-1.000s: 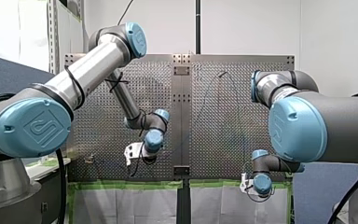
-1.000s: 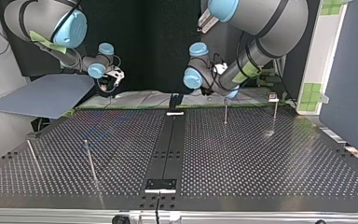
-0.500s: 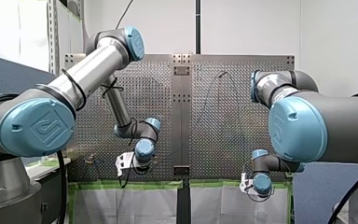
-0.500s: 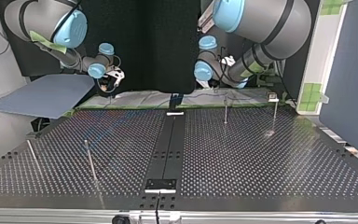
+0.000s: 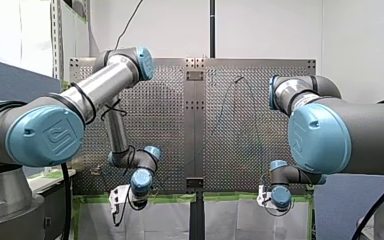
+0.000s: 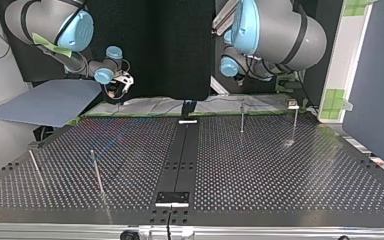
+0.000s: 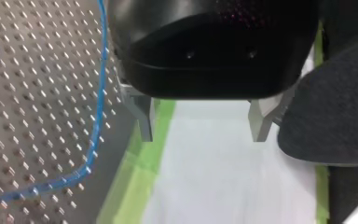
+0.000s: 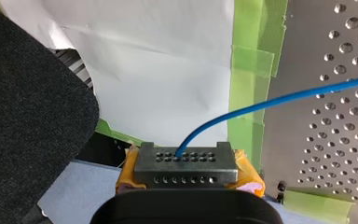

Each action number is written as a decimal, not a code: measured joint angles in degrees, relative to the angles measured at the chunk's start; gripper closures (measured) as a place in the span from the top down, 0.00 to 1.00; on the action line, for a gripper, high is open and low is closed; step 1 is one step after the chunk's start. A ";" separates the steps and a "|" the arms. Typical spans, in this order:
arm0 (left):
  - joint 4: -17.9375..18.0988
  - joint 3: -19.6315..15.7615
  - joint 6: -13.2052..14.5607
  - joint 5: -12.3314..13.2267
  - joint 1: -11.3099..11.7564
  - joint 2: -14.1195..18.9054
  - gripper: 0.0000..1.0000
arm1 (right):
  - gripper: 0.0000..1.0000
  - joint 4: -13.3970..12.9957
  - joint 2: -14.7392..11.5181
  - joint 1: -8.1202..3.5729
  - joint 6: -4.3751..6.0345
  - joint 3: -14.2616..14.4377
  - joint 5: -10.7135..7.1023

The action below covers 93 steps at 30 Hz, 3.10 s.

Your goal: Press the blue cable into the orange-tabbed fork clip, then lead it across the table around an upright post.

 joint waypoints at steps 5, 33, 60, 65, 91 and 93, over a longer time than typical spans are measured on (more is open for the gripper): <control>2.42 -0.07 2.26 2.38 2.39 -1.29 1.00 | 0.00 0.00 0.00 0.10 0.00 -0.17 0.00; 8.00 -0.08 15.02 4.70 12.92 8.52 1.00 | 0.00 0.99 0.00 0.89 -0.17 -1.03 0.24; -1.72 -2.12 22.23 3.21 11.69 8.56 1.00 | 0.00 1.05 0.00 0.92 -0.17 -1.06 0.35; -2.20 -2.61 22.19 3.42 11.22 8.56 1.00 | 0.00 1.05 0.00 0.92 -0.17 -1.05 0.35; 8.29 -2.73 21.97 5.70 11.65 10.02 1.00 | 0.00 1.05 0.00 0.93 -0.34 -1.48 0.32; 9.32 -2.73 21.49 5.65 11.67 10.00 1.00 | 0.00 1.05 0.00 0.93 -0.34 -1.50 0.29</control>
